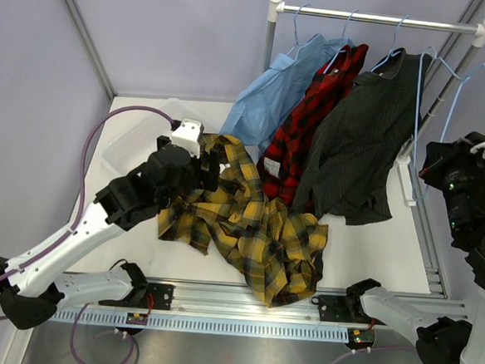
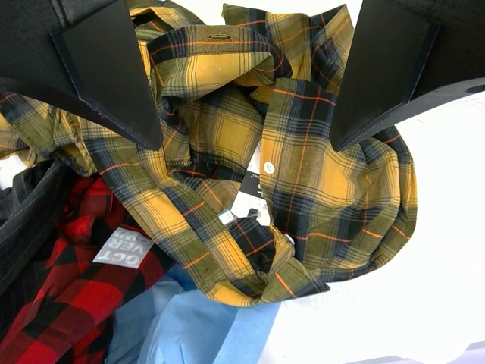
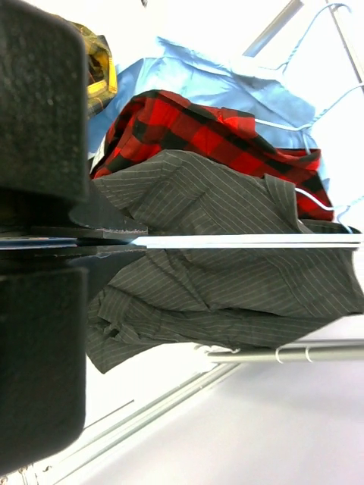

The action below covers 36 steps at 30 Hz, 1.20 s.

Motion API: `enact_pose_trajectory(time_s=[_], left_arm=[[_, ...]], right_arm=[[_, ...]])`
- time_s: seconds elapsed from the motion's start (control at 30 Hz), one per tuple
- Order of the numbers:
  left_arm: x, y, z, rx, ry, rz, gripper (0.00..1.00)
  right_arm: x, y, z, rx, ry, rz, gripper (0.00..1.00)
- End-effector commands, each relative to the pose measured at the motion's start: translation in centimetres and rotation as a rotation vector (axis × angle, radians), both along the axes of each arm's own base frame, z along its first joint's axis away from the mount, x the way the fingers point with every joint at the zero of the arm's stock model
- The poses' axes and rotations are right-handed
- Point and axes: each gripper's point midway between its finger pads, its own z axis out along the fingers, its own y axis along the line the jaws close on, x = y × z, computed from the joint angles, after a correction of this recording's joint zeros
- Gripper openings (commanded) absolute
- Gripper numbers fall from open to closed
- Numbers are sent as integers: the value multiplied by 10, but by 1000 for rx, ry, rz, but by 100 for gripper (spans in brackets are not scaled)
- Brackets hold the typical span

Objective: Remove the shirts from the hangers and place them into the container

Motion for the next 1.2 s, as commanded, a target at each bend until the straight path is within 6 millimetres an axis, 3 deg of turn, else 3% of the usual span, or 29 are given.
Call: enact_pose_trajectory(time_s=[0.0,0.17,0.4,0.5,0.7,0.83,1.03,1.17], left_arm=[[5,-8,22,-46,-45,-15,99],[8,-9,22,-34,-44,-17,99],[5,-6,20,-42,-44,-13,99],[1,-2,19,-51,-44,-9,99],[-6,6,18,-81,-51,3,99],[-8,9,13,-79,-46,11,99],[-9,10,9,-71,-41,9,99],[-10,8,8,-81,-35,4,99]], right_arm=[[-4,-8,-3,-52,32,-23,0],[16,1,-31,-92,146,-29,0],[65,29,-45,-96,162,21,0],[87,28,-50,-102,177,5,0],[119,1,-48,-153,186,-99,0],[136,-15,-33,-183,150,-139,0],[163,-20,-8,-211,72,-25,0],[180,-38,-9,-178,64,16,0]])
